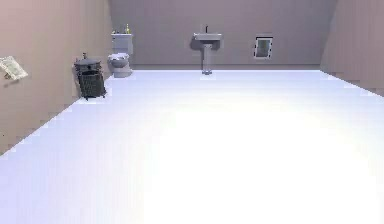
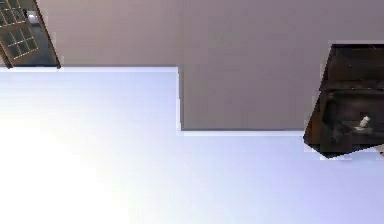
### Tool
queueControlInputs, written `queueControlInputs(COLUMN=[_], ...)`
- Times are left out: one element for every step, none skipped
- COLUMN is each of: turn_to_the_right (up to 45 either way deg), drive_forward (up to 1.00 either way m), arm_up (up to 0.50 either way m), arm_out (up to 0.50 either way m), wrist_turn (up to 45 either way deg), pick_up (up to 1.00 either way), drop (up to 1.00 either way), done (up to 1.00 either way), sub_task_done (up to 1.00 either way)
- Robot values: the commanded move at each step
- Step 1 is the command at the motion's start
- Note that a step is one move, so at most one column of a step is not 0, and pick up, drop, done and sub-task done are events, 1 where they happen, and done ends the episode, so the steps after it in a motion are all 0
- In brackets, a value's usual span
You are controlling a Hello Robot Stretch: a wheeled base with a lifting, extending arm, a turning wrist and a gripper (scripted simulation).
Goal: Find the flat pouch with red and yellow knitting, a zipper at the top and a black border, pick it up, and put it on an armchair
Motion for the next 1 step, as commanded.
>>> queueControlInputs(turn_to_the_right=[45.0], drive_forward=[0.0], arm_up=[0.0], arm_out=[0.0], wrist_turn=[0.0], pick_up=[0.0], drop=[0.0], done=[0.0], sub_task_done=[0.0])
